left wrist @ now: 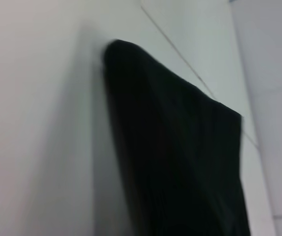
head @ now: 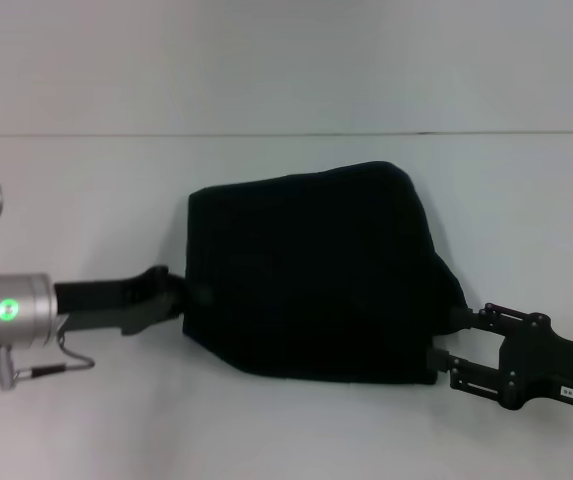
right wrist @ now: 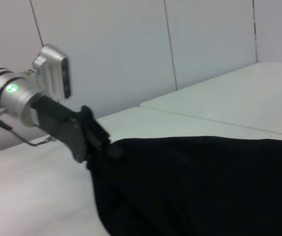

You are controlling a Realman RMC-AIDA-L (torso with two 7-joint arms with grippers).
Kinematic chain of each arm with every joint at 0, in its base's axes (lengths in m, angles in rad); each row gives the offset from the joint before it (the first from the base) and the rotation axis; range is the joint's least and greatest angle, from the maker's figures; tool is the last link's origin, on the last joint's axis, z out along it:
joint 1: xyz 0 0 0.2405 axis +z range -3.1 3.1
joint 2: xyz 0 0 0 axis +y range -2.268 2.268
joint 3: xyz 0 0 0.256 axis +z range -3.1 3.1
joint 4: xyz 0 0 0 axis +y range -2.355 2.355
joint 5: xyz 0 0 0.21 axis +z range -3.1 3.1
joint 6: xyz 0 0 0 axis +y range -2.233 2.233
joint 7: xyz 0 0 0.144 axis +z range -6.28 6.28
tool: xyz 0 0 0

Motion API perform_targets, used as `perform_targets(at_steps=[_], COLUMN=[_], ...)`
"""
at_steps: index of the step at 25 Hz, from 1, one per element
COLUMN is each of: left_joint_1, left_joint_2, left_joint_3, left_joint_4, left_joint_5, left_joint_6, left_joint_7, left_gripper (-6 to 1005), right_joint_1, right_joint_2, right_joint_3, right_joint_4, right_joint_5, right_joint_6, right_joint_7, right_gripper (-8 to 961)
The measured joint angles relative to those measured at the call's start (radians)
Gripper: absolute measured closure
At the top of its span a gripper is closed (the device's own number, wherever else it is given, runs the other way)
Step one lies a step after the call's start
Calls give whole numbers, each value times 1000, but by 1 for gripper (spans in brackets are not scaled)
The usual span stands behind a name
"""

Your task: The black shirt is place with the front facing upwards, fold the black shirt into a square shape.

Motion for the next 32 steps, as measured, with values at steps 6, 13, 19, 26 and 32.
perform_targets(at_steps=[6, 13, 19, 26, 32], left_joint_1=[39, 48, 100, 191, 251], left_joint_2=[-11, -9, -7, -32, -79], left_joint_3=[-8, -22, -82, -233, -238], left_joint_4=[0, 11, 101, 199, 229], left_joint_5=[0, -1, -2, -6, 3], left_joint_6=[22, 120, 235, 381, 367], left_joint_7=[61, 196, 390, 872, 1179], left_gripper=[860, 782, 545, 338, 196], right_joint_1=[3, 7, 4, 12, 9], right_joint_2=[2, 4, 4, 7, 24], right_joint_3=[0, 0, 28, 120, 136], right_joint_4=[0, -1, -1, -2, 23], right_joint_5=[0, 0, 2, 3, -1], right_joint_6=[8, 7, -8, -47, -20], right_joint_7=[2, 4, 2, -50, -174], right_gripper=[238, 239, 239, 239, 239])
